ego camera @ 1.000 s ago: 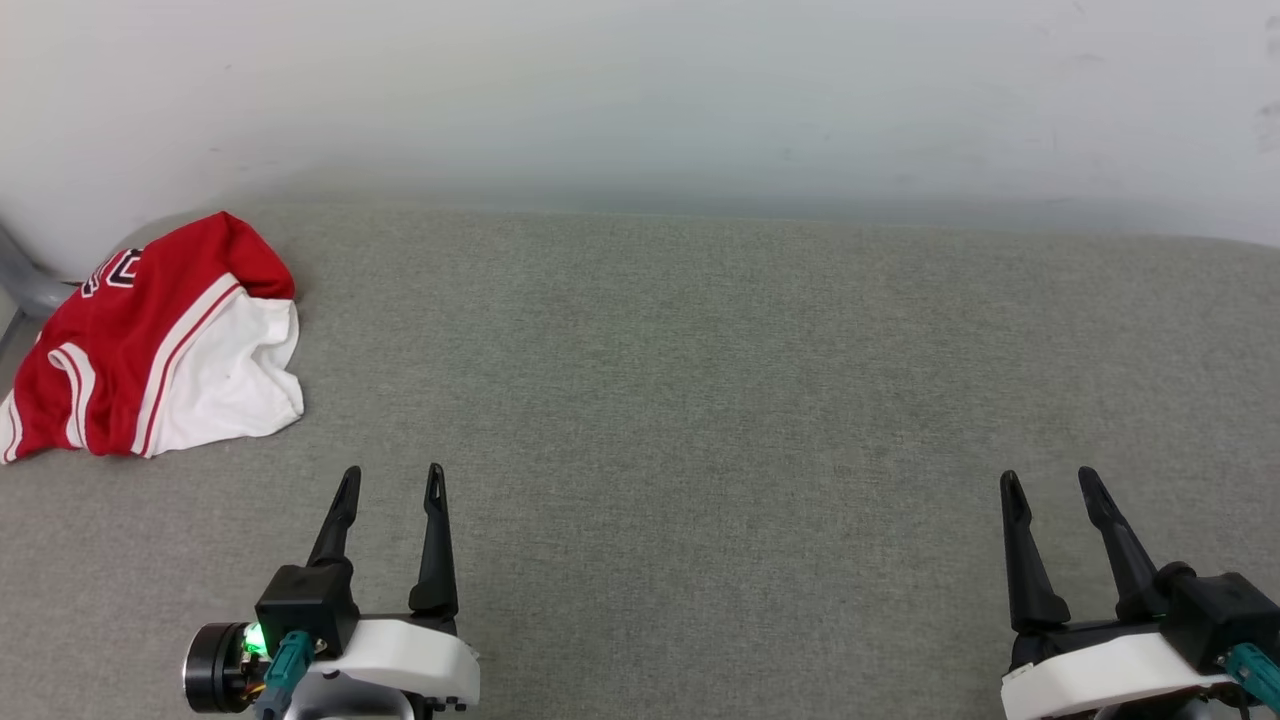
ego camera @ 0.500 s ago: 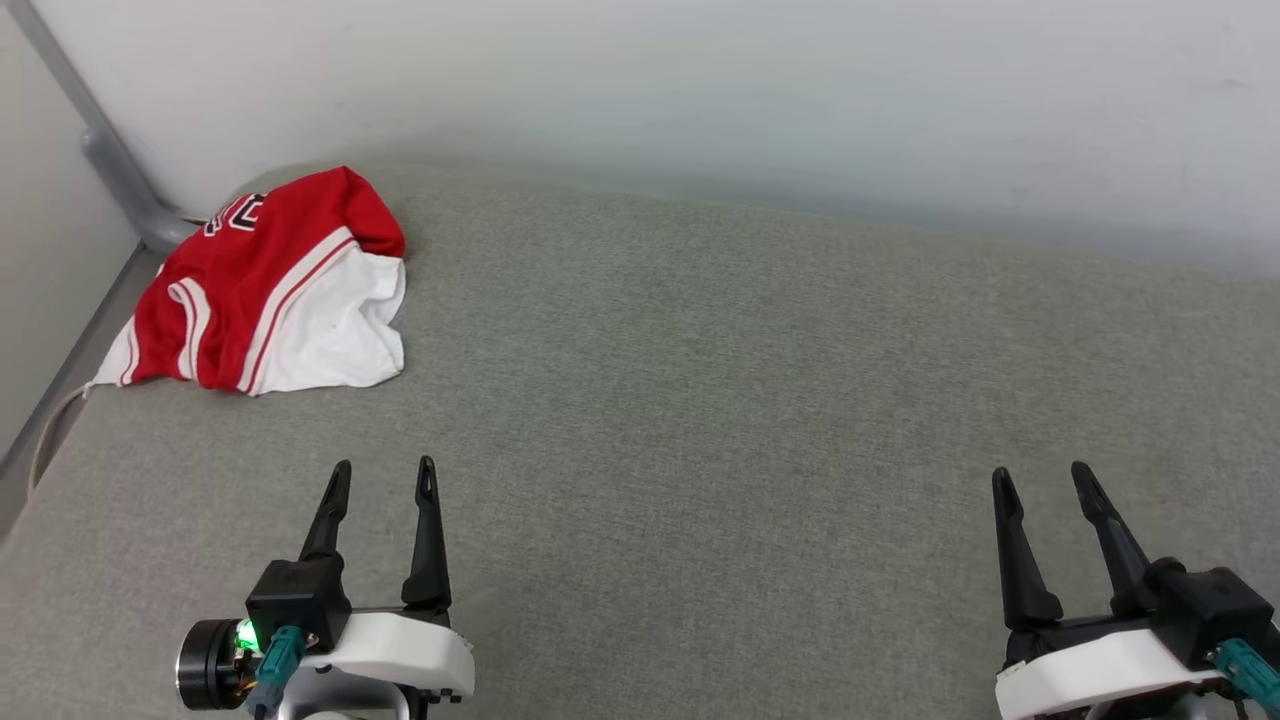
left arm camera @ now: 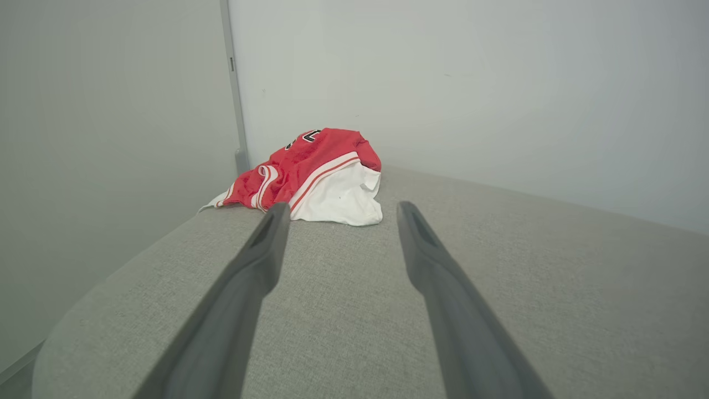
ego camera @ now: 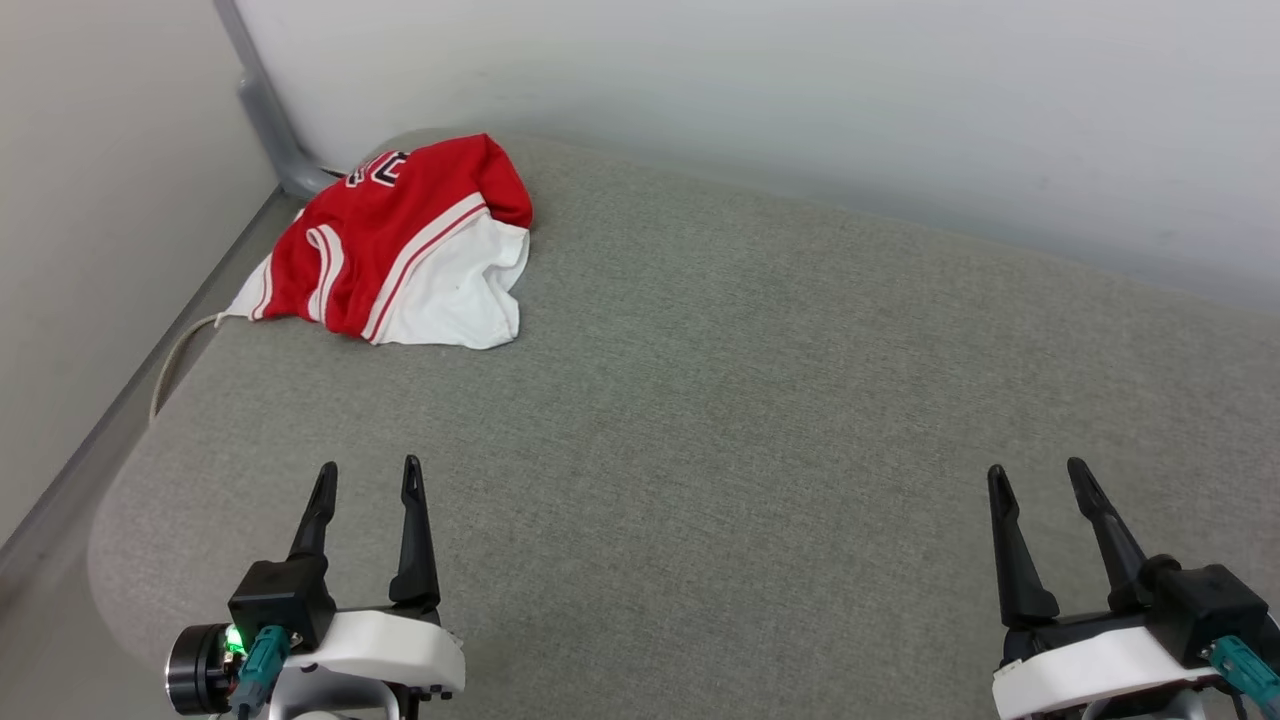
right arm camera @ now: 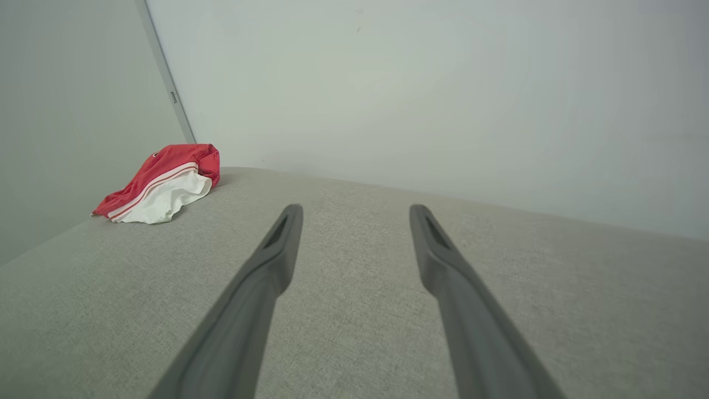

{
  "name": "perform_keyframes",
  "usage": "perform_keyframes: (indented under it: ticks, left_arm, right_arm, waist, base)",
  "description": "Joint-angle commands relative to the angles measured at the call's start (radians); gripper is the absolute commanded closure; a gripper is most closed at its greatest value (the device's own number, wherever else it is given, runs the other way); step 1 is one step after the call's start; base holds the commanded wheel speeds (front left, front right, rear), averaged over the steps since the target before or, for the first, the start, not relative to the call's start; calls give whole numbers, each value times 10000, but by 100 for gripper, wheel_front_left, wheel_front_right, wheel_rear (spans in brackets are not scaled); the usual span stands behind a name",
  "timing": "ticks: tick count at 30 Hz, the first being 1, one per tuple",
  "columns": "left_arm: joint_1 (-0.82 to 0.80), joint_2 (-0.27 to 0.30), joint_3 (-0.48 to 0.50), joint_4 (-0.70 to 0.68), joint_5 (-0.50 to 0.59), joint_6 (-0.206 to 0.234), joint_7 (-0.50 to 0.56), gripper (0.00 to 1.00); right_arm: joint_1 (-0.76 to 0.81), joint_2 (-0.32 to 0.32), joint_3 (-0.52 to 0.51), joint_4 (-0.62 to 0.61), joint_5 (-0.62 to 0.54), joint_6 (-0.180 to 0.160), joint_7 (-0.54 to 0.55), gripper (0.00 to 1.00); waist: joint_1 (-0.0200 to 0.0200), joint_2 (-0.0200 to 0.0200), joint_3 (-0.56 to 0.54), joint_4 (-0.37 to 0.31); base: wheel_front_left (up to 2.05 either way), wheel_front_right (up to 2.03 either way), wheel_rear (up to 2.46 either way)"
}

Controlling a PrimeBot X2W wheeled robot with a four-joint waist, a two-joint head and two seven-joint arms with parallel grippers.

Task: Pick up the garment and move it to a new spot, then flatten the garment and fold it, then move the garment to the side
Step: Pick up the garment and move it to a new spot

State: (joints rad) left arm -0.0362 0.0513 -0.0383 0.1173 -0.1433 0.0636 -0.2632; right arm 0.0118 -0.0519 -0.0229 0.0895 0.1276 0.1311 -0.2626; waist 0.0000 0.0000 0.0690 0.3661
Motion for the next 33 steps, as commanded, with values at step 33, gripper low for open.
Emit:
perform_keyframes:
  ticks: [33]
  left_arm:
    - [-3260,552,2730,90,-20,-1240,-24,0]
  right_arm:
    - [-897,28,12,-744,-1227,-7,-35,0]
  waist:
    - [0,0,1675,-14]
  base:
    - [0,0,0]
